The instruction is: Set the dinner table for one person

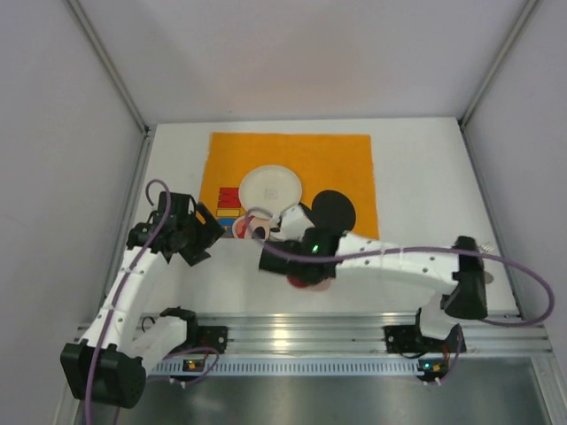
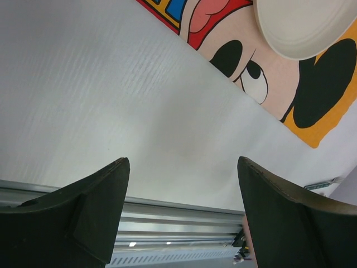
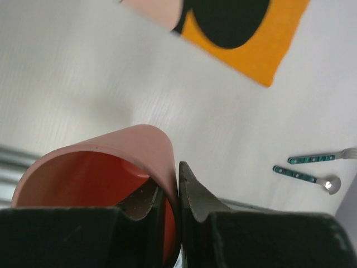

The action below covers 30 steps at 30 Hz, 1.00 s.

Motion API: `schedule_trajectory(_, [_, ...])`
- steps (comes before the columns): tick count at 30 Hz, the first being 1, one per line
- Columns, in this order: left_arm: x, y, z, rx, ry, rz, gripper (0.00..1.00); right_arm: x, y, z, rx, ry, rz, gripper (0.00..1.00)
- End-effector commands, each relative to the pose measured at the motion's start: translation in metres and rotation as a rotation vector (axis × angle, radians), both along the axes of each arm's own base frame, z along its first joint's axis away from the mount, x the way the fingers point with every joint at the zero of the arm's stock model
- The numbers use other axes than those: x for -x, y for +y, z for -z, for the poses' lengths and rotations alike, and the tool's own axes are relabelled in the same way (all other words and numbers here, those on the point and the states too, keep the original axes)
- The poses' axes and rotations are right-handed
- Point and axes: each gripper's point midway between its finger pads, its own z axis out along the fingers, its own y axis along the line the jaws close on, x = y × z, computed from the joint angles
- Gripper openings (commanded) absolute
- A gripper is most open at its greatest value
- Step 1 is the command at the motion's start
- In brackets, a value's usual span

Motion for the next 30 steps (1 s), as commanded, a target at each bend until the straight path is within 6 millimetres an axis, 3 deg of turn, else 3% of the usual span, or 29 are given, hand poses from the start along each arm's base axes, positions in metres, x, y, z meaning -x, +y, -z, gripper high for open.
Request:
schedule_trajectory(1, [-0.011,0.000,-0.020,0.011,-0.059,-0.013,0.84,-0.071,-0.055,-0.066,-0.124,-0.070,0.100,0.00])
schedule_trajectory(2, [-0.012,-0.001,-0.022,0.022,-0.063,-0.025,0.84,-0.108,-0.083,-0.082,-0.179,-0.098,0.205,0.00])
schedule_trajectory(3, [-0.013,-0.001,-0.025,0.030,-0.079,-0.032,0.84,-0.129,-0.093,-0.089,-0.209,-0.107,0.234,0.00])
schedule_trajectory(4, [-0.014,-0.003,-0.026,0.045,-0.081,-0.044,0.83,-0.152,-0.091,-0.107,-0.275,-0.115,0.202,0.00])
schedule_trajectory(5, [-0.014,-0.004,-0.027,0.052,-0.087,-0.048,0.84,-0.187,-0.119,-0.105,-0.273,-0.110,0.301,0.00])
schedule_trajectory(6, [-0.015,-0.007,-0.029,0.067,-0.089,-0.041,0.83,-0.205,-0.125,-0.107,-0.279,-0.104,0.317,0.00])
schedule_trajectory(7, [-0.018,-0.007,-0.033,0.066,-0.102,-0.034,0.83,-0.225,-0.124,-0.130,-0.327,-0.130,0.304,0.00])
schedule_trajectory(8, [-0.020,-0.007,-0.036,0.061,-0.112,-0.027,0.84,-0.256,-0.134,-0.110,-0.295,-0.086,0.355,0.00])
schedule_trajectory(9, [-0.028,-0.005,-0.042,0.045,-0.125,-0.027,0.84,-0.271,-0.136,-0.110,-0.304,-0.077,0.369,0.00])
schedule_trajectory(10, [-0.033,-0.004,-0.046,0.028,-0.143,-0.011,0.84,-0.291,-0.129,-0.134,-0.385,-0.115,0.359,0.00])
schedule_trajectory(11, [-0.040,-0.004,-0.048,0.015,-0.154,-0.005,0.85,-0.318,-0.140,-0.104,-0.370,-0.052,0.417,0.00])
schedule_trajectory(12, [-0.051,-0.004,-0.050,0.004,-0.152,0.004,0.85,-0.331,-0.142,-0.099,-0.399,-0.042,0.442,0.00])
schedule_trajectory(13, [-0.060,-0.007,-0.053,0.000,-0.171,0.030,0.86,-0.348,-0.139,-0.113,-0.499,-0.065,0.467,0.00])
schedule_trajectory(14, [-0.068,-0.009,-0.052,0.000,-0.171,0.046,0.86,-0.372,-0.151,-0.087,-0.526,-0.032,0.526,0.00])
schedule_trajectory(16, [-0.083,-0.016,-0.046,0.006,-0.139,0.095,0.86,-0.393,-0.137,-0.059,-0.675,0.050,0.575,0.00])
schedule_trajectory(17, [-0.087,-0.019,-0.044,0.008,-0.122,0.109,0.85,-0.413,-0.136,-0.058,-0.750,0.022,0.564,0.00])
schedule_trajectory(19, [-0.098,-0.026,-0.038,0.025,-0.097,0.151,0.84,-0.429,-0.131,-0.034,-0.765,0.026,0.586,0.00])
schedule_trajectory(21, [-0.107,-0.030,-0.029,0.034,-0.096,0.166,0.85,-0.449,-0.133,-0.031,-0.774,-0.028,0.591,0.00])
schedule_trajectory(22, [-0.109,-0.031,-0.026,0.035,-0.095,0.172,0.85,-0.457,-0.136,-0.012,-0.751,-0.025,0.614,0.00])
schedule_trajectory(24, [-0.114,-0.033,-0.017,0.040,-0.085,0.179,0.85,-0.470,-0.139,-0.010,-0.744,-0.066,0.615,0.00])
schedule_trajectory(25, [-0.115,-0.034,-0.014,0.042,-0.079,0.184,0.84,-0.474,-0.139,0.003,-0.730,-0.059,0.623,0.00])
schedule_trajectory(30, [-0.123,-0.039,0.004,0.057,-0.034,0.205,0.84,-0.479,-0.151,0.019,-0.650,-0.098,0.660,0.00])
